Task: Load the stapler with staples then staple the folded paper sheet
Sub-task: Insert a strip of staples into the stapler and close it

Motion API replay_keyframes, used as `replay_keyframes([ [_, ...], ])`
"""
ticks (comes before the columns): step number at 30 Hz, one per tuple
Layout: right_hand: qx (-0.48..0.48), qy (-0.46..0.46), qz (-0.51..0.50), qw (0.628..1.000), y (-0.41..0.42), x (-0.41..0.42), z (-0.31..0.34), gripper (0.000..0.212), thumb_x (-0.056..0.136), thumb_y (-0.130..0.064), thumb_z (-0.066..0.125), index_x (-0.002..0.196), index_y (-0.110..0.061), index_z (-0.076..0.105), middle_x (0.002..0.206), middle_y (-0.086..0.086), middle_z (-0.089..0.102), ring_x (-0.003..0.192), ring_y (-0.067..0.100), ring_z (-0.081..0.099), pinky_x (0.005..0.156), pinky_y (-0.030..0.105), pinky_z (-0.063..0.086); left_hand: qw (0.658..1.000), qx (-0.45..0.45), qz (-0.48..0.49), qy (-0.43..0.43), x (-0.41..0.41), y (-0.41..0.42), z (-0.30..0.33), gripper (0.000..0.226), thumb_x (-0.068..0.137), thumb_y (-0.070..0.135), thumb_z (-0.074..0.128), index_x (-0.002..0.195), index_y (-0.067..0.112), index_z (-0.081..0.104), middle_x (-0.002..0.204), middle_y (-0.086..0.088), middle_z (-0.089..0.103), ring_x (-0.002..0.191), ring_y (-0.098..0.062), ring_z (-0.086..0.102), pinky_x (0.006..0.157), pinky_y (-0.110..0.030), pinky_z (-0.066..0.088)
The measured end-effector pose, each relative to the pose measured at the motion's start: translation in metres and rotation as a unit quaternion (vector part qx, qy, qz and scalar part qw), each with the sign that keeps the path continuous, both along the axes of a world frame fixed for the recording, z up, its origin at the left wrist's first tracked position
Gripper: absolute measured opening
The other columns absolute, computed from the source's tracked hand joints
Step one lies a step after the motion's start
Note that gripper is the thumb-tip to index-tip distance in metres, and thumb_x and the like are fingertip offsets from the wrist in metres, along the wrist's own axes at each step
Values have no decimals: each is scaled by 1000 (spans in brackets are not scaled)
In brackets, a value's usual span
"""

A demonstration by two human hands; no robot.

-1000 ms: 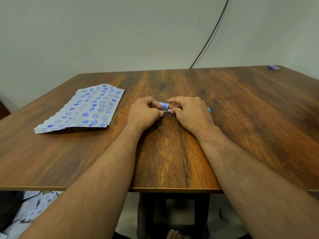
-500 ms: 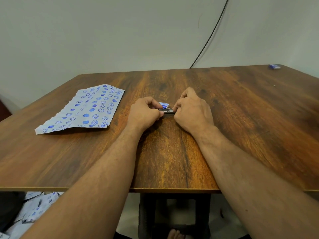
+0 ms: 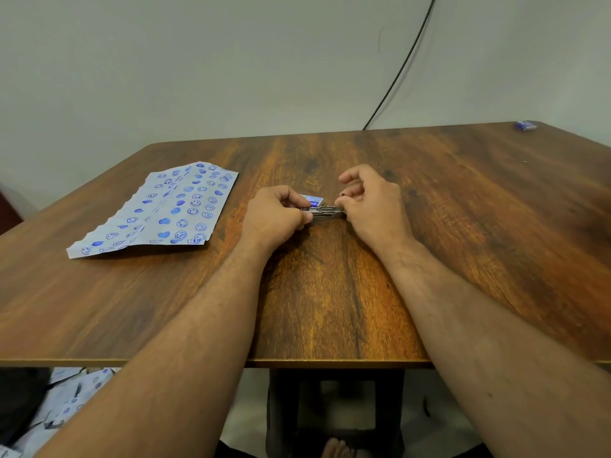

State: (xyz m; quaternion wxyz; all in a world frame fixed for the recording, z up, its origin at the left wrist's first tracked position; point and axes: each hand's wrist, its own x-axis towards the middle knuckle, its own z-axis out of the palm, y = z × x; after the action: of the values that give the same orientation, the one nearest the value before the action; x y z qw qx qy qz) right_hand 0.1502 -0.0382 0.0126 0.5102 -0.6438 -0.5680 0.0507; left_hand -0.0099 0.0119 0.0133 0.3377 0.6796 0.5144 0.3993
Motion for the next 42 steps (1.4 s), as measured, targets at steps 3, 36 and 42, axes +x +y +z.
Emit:
replay_keyframes([
  [3,-33,-29,27,999,0,-2,1,13,82,-14,77,93,-20,76,84,-8,71,80,9,65,81,30,55,1000,2,0,3,0,0,0,18,74,7,80,81,22,74,73,-2,76,59,-8,65,68,-24,52],
  [36,-75,24,-111,991,11,15,-7,31,87,-18,74,113,-34,75,119,-3,67,118,23,52,99,33,39,984,-25,40,-174,-8,6,0,24,81,-2,67,78,21,70,88,-7,74,83,-20,67,92,-46,59],
  [42,23,253,-79,964,7,25,-3,46,79,-1,78,122,-17,69,111,-1,68,106,14,66,99,33,53,981,-8,49,-189,-9,5,1,25,85,-4,65,82,21,69,90,-3,72,83,-17,66,90,-42,57],
])
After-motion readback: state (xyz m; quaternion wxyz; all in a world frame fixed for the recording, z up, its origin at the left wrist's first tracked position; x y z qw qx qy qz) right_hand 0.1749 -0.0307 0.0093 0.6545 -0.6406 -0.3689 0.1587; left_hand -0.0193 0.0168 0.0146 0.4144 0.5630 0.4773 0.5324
